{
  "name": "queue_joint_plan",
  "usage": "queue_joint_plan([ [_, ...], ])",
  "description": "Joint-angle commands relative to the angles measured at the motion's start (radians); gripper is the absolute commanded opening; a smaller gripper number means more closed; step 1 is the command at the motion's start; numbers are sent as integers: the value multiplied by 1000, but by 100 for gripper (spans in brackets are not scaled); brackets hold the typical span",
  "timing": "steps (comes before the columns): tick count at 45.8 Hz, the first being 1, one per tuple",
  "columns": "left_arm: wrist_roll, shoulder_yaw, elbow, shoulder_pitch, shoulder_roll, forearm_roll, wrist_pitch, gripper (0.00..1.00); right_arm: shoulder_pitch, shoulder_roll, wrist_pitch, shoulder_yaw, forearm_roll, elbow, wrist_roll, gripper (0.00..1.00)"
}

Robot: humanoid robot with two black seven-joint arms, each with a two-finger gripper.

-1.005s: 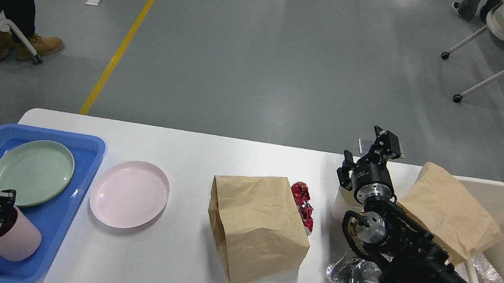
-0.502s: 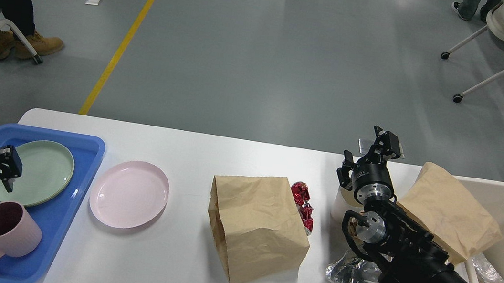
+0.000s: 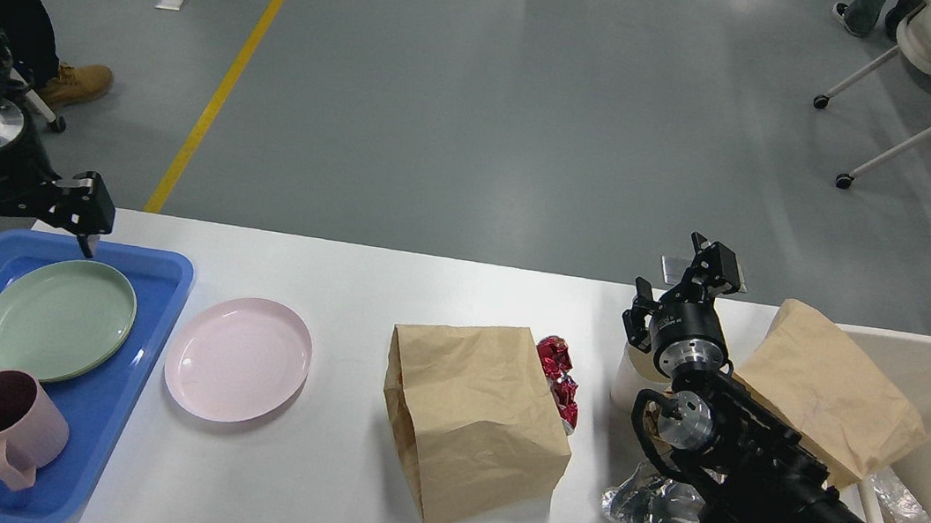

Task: Tidy desktop
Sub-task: 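Grasp the edge of the pink plate with the left gripper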

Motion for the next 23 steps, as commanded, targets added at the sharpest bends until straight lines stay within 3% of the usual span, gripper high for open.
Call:
queue_joint_plan([
  [1, 2, -44, 9, 116, -47, -16, 209, 93, 0, 0, 0, 0, 0, 0, 0, 100],
  [5, 6, -91, 15, 195, -81, -17, 292, 93, 0, 0, 0, 0, 0, 0, 0, 100],
  [9, 17, -169, 23, 284, -104, -17, 324, 93, 0, 0, 0, 0, 0, 0, 0, 100],
  [23, 20, -309, 123, 420, -119, -20, 324, 93, -1, 0, 0, 0, 0, 0, 0, 100],
])
